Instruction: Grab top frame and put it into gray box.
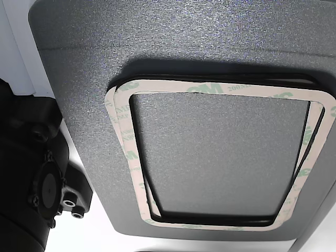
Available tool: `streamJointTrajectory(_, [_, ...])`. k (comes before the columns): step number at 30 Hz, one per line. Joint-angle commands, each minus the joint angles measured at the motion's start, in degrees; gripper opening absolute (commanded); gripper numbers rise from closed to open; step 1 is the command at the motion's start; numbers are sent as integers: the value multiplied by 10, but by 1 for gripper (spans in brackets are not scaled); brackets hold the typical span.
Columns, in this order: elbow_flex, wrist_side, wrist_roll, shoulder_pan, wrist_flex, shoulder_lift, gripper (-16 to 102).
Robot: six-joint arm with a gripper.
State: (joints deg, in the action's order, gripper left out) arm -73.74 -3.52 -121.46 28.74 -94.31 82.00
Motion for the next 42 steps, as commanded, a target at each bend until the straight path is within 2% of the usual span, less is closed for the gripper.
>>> streamJointTrajectory(1, [18,13,1,-10,-6,3,-13])
streamJointTrajectory(14, [-1,37,28,-27,-6,-12,-13])
streamJointTrajectory(42, [-11,54,36,-45,-6,-31,-13])
